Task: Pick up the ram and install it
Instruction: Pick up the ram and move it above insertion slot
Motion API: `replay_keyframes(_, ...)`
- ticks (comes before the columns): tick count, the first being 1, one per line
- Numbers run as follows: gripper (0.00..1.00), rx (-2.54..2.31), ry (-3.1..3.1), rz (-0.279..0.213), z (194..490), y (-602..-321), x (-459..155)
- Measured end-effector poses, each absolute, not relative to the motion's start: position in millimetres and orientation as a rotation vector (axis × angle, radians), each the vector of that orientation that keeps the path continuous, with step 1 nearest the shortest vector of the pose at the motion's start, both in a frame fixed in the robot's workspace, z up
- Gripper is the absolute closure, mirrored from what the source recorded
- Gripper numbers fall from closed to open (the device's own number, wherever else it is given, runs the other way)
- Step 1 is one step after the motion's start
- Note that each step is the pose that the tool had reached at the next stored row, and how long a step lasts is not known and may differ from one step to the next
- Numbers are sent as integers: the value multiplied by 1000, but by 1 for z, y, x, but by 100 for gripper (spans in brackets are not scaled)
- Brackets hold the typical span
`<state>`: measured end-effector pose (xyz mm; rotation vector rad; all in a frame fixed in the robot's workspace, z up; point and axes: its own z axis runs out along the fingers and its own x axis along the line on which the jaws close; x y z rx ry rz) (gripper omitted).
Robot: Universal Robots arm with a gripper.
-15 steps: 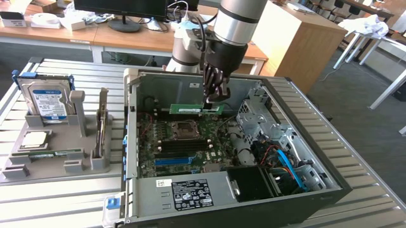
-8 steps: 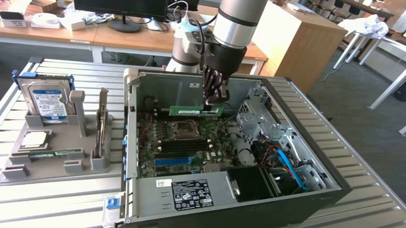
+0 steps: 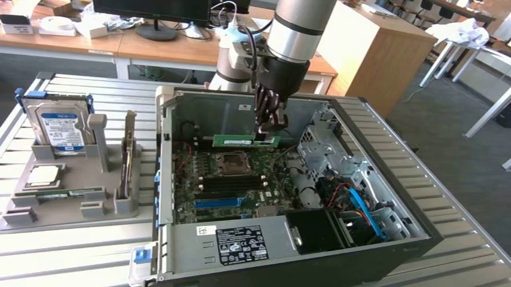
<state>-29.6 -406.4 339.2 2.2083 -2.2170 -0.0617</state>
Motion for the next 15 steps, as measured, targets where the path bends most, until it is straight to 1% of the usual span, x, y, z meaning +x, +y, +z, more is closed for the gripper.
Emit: replay_keyframes(15, 89, 2208, -2217, -62, 334, -409, -30)
